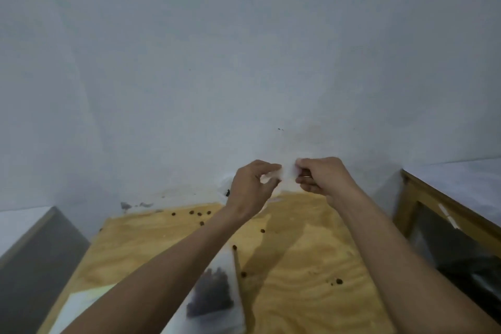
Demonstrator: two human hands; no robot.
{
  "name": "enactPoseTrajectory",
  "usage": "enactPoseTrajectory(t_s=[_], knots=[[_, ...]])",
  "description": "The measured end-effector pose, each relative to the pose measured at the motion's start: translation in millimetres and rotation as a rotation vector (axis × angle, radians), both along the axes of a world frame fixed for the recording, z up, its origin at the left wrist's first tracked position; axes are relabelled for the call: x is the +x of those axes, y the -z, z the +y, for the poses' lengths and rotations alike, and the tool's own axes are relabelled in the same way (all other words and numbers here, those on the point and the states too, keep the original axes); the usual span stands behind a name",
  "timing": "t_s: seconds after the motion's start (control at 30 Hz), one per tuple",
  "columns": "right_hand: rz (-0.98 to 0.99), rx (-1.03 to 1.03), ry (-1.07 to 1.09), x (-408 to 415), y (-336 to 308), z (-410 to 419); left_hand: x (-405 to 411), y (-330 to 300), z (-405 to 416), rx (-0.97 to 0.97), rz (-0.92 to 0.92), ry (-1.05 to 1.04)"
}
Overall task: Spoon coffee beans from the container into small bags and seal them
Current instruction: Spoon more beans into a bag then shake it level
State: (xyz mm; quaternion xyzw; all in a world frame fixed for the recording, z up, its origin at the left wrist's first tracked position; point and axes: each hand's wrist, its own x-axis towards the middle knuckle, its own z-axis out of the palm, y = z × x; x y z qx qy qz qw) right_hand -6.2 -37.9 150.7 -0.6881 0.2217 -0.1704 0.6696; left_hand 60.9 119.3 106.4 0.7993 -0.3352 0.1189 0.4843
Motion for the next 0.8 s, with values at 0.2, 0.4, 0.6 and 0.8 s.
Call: enactPoseTrajectory(t_s=[0.2, 0.4, 0.6, 0.8], knots=[[-0.099, -0.103, -0.1, 27, 13, 32, -2, -10, 38, 0.053, 0.146, 0.075], [-0.126, -0.121, -0.262, 37, 21, 47, 14, -14, 48, -0.107, 0.344, 0.095], [-0.14, -0.104, -0.301, 41, 31, 43, 24, -7, 45, -0.118, 0.383, 0.064], [-0.11, -0.181, -0.263, 45, 41, 45, 27, 8, 31, -0.224, 0.337, -0.119]])
